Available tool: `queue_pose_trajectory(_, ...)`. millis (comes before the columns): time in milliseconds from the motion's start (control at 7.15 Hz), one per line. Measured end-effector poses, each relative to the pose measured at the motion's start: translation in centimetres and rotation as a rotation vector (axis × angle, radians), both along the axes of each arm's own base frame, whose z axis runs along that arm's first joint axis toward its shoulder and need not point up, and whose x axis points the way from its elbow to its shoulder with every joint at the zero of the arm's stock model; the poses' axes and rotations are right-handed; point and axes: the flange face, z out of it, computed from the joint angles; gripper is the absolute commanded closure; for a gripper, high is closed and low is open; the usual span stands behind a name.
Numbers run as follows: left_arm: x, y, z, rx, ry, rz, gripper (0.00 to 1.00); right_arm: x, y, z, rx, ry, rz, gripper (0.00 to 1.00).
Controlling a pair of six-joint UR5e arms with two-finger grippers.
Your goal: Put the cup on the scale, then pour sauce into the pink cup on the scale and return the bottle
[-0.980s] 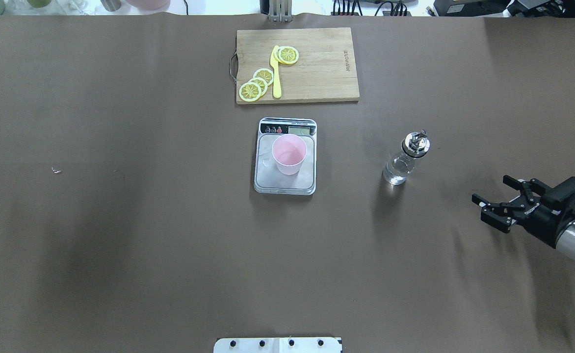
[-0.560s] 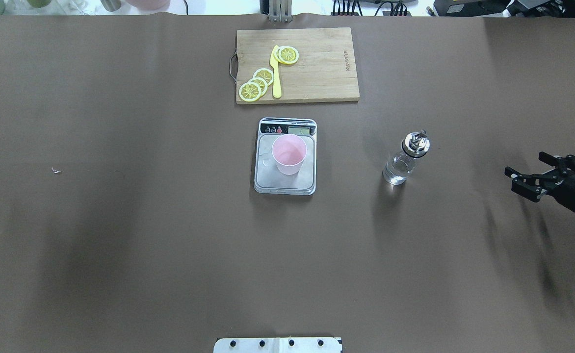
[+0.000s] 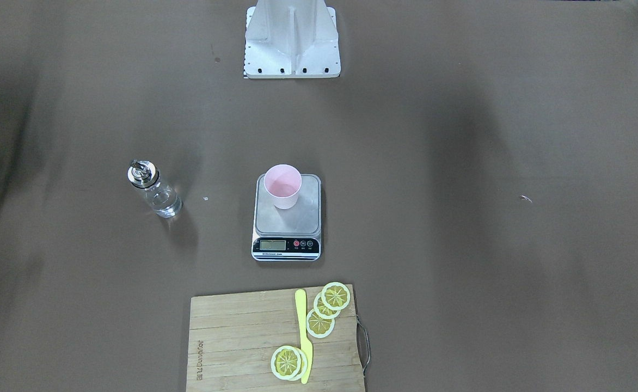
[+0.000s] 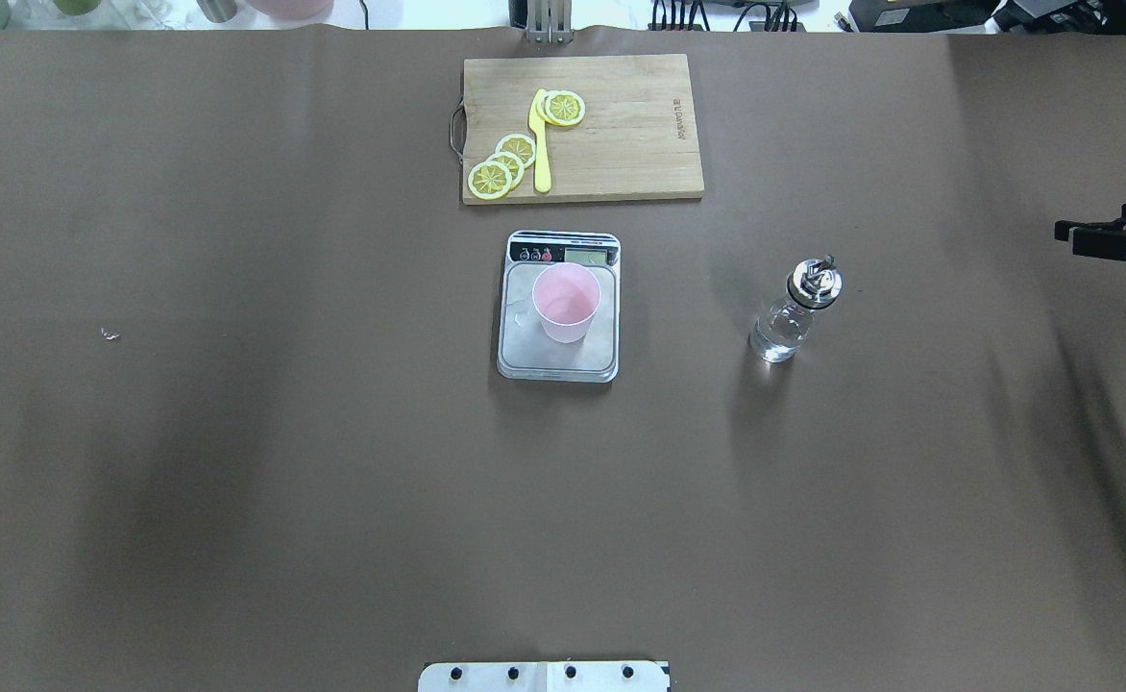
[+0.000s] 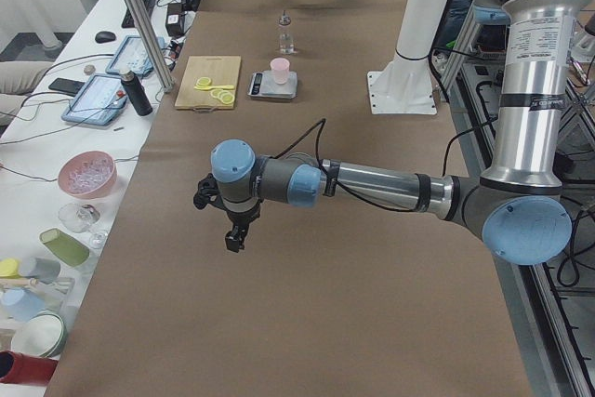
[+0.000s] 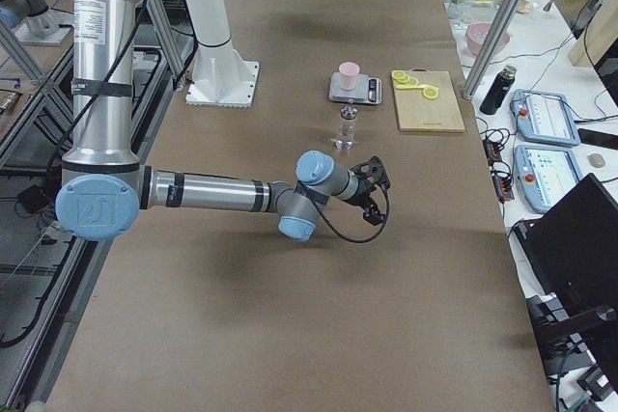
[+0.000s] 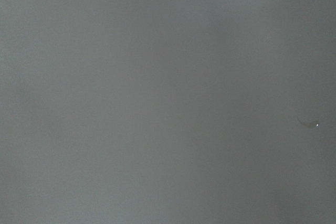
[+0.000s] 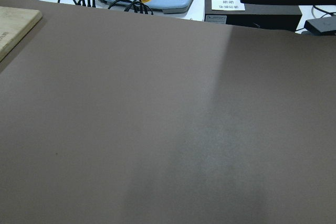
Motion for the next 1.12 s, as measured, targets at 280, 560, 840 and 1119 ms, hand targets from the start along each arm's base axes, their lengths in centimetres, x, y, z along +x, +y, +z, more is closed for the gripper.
queue_pose_trajectory(280, -2.7, 0.0, 0.5, -0.009, 0.000, -0.048, 0.00, 3.1, -2.3, 1.2, -0.051, 0.076, -0.040, 0.00)
queue_pose_trajectory(560, -4.6, 0.4, 2.3, -0.051, -0.001, -0.083, 0.00, 6.9, -4.8, 1.1, -0.218, 0.060, -0.053, 0.00)
queue_pose_trajectory(840, -6.2, 1.2, 3.9, -0.096, 0.002, -0.117, 0.00, 10.5, -6.4, 1.1, -0.370, 0.061, -0.046, 0.00)
queue_pose_trajectory(1119, -7.7, 2.3, 5.0, -0.141, 0.004, -0.147, 0.00, 15.6, -8.7, 0.6, -0.445, 0.157, -0.095, 0.00)
